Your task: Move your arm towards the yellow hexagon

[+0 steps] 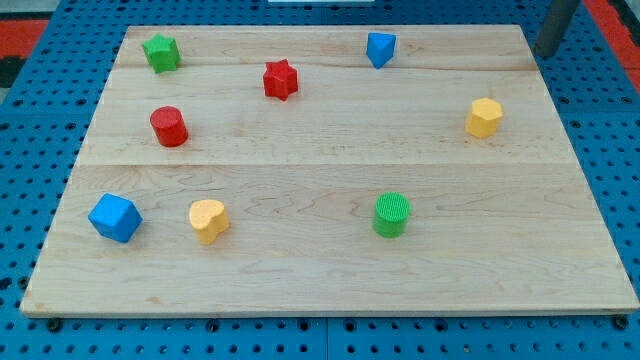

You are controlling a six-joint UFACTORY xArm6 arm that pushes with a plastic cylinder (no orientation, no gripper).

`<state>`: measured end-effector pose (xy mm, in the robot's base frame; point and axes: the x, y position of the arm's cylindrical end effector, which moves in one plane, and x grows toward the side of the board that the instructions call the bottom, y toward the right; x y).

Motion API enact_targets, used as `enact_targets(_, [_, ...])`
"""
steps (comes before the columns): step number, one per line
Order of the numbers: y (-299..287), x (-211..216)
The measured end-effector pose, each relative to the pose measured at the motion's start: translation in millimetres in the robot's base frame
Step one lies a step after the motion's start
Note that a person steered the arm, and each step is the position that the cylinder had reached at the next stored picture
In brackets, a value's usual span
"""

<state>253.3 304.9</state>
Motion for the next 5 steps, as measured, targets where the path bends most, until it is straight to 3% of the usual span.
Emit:
enact_targets(3, [-62.8, 0.0])
enact_targets(5, [-86.6, 50.6])
